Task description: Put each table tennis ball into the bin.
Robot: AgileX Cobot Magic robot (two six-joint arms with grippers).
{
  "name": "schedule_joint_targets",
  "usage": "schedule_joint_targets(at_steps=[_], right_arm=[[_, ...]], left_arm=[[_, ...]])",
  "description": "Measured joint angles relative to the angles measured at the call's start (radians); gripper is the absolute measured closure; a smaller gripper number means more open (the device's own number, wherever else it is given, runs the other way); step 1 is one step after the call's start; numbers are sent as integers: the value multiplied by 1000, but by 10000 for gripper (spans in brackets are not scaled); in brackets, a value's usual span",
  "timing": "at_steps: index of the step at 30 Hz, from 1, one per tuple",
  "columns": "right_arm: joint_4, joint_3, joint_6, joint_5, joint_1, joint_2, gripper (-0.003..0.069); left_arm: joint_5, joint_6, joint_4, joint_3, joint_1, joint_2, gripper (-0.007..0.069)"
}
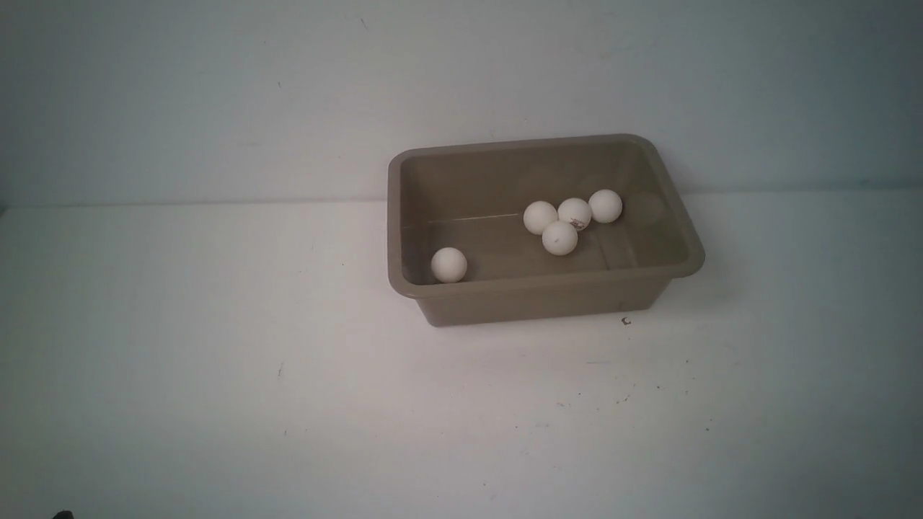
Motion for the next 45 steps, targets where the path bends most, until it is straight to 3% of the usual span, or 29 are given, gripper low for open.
schedule_joint_targets(at_steps=[45], right_arm=[[0,0,0,0,0,0,71]], left_arm=[[3,62,36,-1,0,0,104]])
